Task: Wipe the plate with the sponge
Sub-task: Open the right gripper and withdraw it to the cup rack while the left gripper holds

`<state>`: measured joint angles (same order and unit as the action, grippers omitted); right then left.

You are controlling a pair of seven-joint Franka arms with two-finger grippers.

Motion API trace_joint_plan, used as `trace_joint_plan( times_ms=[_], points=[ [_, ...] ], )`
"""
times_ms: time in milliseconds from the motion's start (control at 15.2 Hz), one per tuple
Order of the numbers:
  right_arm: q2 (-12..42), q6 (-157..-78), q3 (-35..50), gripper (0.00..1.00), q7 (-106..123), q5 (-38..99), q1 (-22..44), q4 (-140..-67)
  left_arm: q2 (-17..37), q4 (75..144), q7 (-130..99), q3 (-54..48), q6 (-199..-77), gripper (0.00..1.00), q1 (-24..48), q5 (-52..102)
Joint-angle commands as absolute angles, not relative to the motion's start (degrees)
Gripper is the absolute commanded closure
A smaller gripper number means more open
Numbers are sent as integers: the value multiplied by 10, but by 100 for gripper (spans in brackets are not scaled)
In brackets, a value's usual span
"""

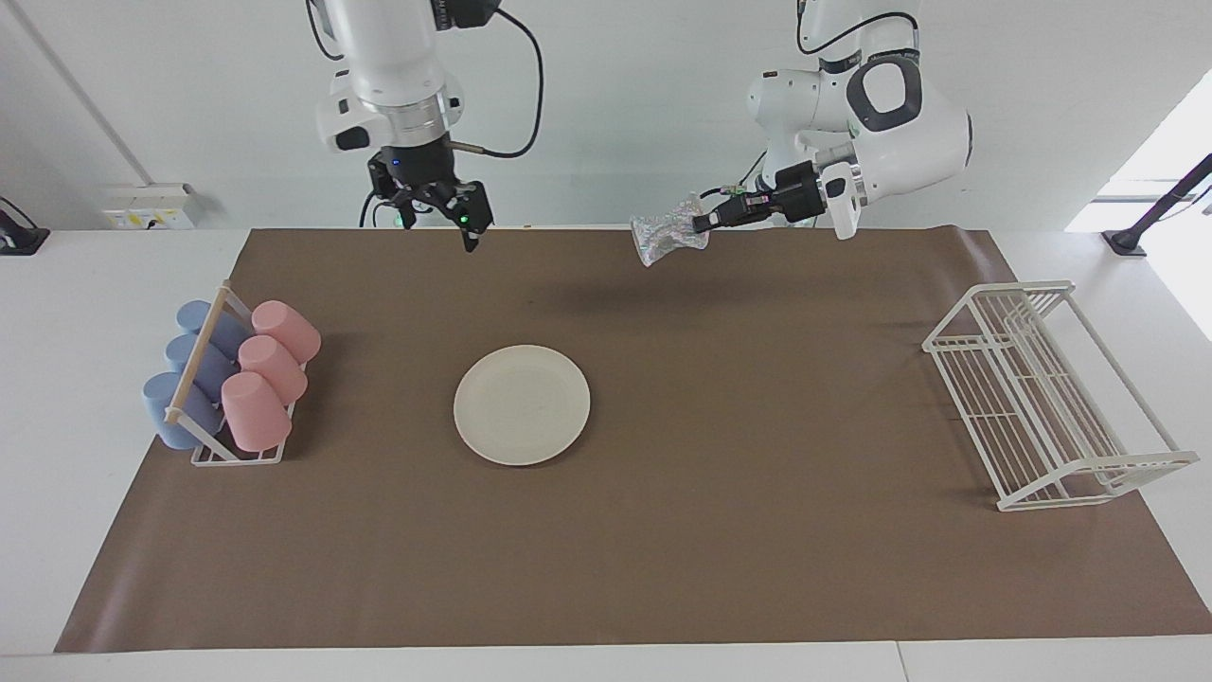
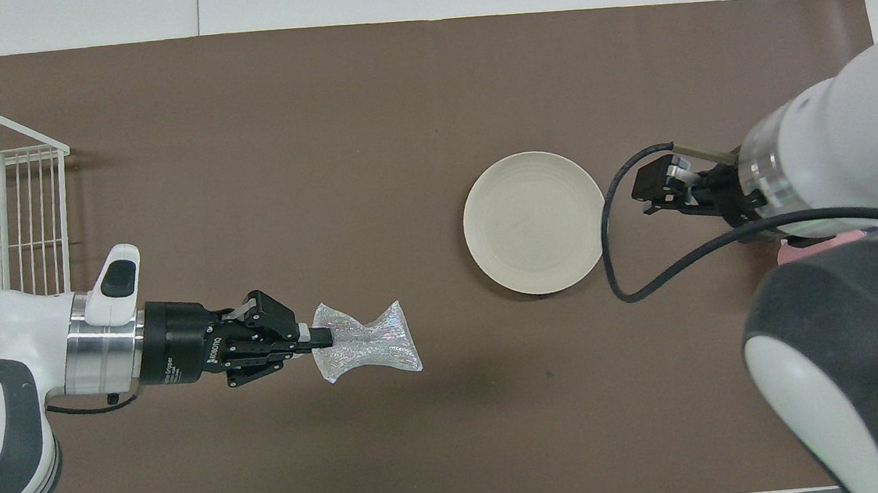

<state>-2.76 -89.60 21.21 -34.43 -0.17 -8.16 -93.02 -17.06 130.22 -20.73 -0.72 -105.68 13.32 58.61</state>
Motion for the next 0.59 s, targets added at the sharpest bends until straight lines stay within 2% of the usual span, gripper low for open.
trace_joint_plan(
  times_ms=[0,395,526],
  points=[
    [-35,-891,221,0,-227,-2,-129,-937,-128,1238,-264,-10,-1061,100,145,497],
    [-33,-892,221,0,-39,-2,-192,-938,-113,1208,-336,-49,-1061,100,145,319],
    [-31,-891,203,0,-29,-2,-182,-939,-113,1208,-354,-54,-1060,100,145,260]
  ],
)
